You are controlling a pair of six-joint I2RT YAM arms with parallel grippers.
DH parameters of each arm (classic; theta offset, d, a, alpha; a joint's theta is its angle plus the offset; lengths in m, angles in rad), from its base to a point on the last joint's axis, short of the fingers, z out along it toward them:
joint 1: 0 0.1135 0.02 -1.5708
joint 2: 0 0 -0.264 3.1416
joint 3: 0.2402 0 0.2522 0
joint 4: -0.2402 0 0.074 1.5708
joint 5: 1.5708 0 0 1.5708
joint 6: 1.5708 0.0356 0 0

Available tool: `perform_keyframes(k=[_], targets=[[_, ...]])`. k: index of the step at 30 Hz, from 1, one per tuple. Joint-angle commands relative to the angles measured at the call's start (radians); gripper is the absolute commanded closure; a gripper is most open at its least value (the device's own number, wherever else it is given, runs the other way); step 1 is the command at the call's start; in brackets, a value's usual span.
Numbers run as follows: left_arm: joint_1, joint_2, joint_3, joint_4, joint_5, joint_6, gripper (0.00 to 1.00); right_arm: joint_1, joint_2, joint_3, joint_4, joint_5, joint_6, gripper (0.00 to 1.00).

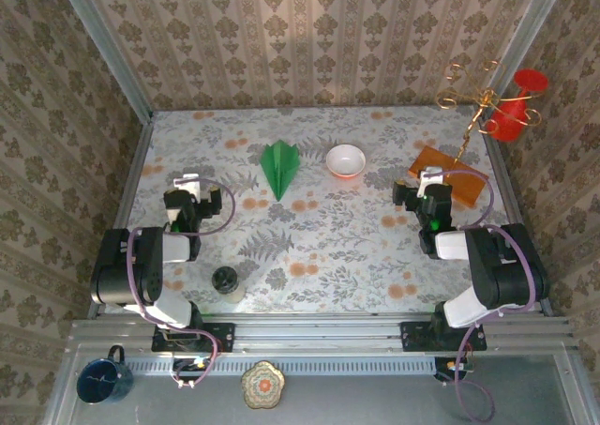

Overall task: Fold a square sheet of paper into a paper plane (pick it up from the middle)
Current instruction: Reset both arms

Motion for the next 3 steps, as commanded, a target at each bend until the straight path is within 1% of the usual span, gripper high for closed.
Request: perform_keyframes(k=[1,3], targets=[[0.001,0.006,0.026,0.014,-0.004,0.018,0.00,-0.008,0.004,0.015,0.005,-0.008,-0.008,0.00],[0.001,0.006,0.026,0.016,-0.004,0.017,0.00,-0.008,0.001,0.007,0.015,-0.011,-0.008,0.00]])
